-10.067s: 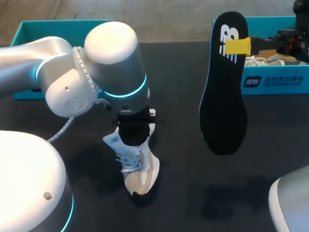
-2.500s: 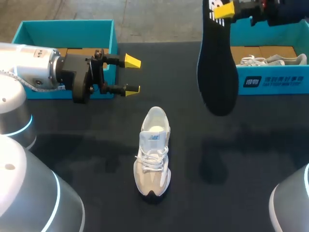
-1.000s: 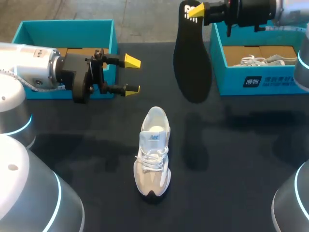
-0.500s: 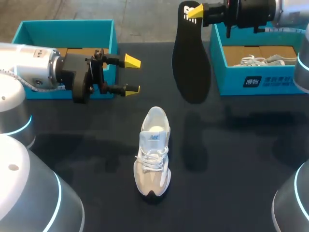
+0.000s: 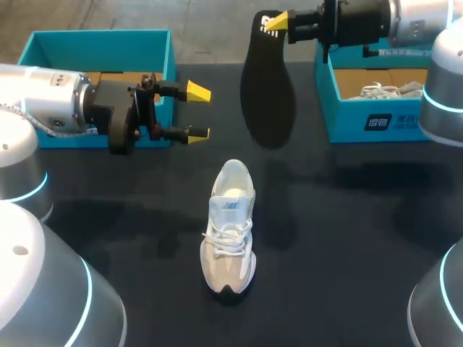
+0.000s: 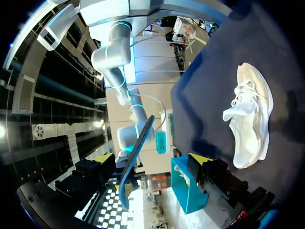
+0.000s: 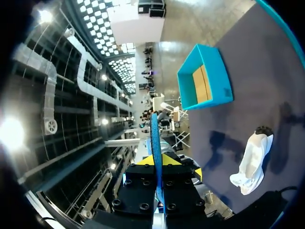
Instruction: Take the shoe out of the shoebox, open the shoe tongue, remove and reinsert the insole, then place the shoe into the shoebox
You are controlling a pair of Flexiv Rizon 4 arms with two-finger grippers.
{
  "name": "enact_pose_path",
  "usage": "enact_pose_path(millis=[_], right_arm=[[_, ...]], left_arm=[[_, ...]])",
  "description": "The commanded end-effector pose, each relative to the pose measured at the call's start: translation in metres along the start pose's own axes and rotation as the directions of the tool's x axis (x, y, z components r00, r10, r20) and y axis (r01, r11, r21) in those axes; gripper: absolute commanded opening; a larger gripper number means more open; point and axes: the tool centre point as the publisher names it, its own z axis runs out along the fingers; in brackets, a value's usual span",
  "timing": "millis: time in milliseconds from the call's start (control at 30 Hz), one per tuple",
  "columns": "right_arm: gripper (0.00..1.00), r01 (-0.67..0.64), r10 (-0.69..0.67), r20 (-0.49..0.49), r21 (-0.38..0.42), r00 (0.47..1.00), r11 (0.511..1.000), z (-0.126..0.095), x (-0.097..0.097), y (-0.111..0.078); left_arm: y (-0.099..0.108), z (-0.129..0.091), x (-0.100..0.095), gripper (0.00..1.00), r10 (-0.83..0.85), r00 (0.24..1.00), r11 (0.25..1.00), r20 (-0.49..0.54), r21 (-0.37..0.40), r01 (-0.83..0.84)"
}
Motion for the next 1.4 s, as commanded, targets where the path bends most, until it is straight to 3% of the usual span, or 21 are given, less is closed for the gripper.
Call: enact_pose_path(millis=[33, 267, 733, 967, 1400], right_arm=[[0.0, -0.021, 0.021, 0.0, -0.005, 1.0, 1.0, 0.012, -0.005, 0.001], [0.0, -0.083, 0.082, -0.013, -0.037, 0.997, 0.996, 0.023, -0.019, 0.003], [0.0, -0.083, 0.082, -0.013, -0.037, 0.997, 0.996, 0.023, -0.019, 0.003], [0.0, -0.109, 0.109, -0.036, 0.003, 0.993, 0.994, 0.032, -0.02, 0.014], [0.0, -0.178, 0.178, -0.037, 0.01, 0.983, 0.984, 0.035, -0.031, 0.015]], left_arm=[[0.0, 0.001, 0.001, 1.0, 0.002, 1.0, 1.0, 0.002, -0.002, -0.002], [0.0, 0.001, 0.001, 1.0, 0.002, 1.0, 1.0, 0.002, -0.002, -0.002], [0.0, 0.001, 0.001, 1.0, 0.002, 1.0, 1.0, 0.002, -0.002, -0.002], [0.0, 0.001, 0.001, 1.0, 0.002, 1.0, 1.0, 0.002, -0.002, -0.002], [0.002, 0.003, 0.0, 1.0, 0.011, 1.0, 1.0, 0.015, -0.01, -0.011]])
